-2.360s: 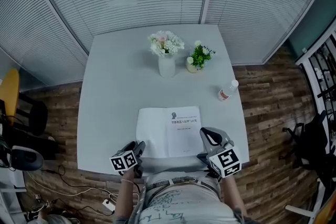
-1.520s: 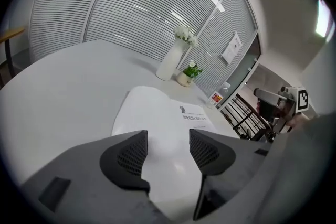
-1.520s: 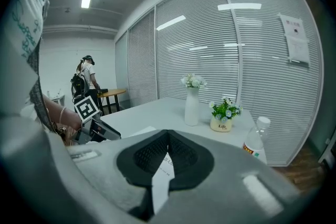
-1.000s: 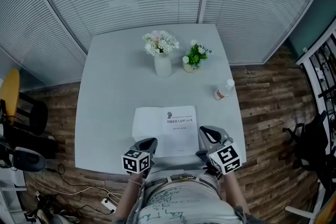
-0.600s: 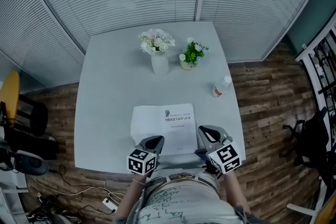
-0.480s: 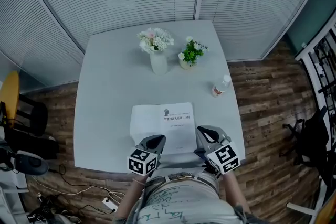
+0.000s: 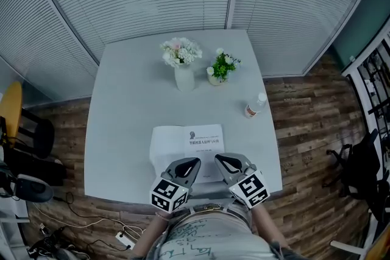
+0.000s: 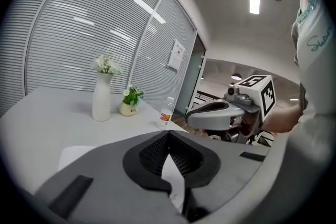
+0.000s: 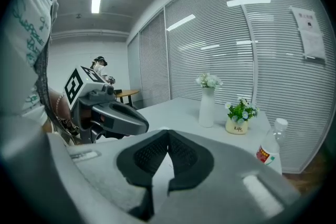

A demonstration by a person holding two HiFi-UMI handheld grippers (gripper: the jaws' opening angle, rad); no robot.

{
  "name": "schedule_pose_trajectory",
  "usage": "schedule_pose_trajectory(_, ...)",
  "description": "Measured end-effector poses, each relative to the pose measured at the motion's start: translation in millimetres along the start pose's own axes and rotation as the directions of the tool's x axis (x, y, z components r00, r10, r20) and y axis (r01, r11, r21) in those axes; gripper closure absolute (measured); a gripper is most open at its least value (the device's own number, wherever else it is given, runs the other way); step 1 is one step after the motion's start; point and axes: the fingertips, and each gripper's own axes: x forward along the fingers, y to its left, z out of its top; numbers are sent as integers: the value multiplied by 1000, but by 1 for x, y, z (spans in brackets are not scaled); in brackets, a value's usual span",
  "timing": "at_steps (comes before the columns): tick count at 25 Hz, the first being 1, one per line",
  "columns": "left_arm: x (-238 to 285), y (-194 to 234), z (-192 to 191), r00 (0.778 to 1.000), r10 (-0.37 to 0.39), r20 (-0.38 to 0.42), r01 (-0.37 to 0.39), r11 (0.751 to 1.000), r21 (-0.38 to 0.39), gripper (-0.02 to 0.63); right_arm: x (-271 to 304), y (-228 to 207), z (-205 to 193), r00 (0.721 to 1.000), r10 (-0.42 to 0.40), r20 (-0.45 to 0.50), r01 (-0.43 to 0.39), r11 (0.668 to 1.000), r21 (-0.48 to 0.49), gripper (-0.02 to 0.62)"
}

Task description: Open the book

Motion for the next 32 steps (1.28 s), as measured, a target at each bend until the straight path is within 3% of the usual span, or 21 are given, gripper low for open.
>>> schedule_pose_trajectory(6,-8,-6,38,997,-6,80,1,998,61,607,5,5,27,998,17,54,-16,1000,-23,594)
schedule_pose_trajectory(14,-25,-11,79,987,-6,161,-8,996,87,607,-2,10,63,991,47,123,-41,998,-49,594)
schedule_pose_trajectory(32,-34,-1,64,989,34,145,-43,997,61,607,2,19,59,992,78,102,-73,996,-53,594)
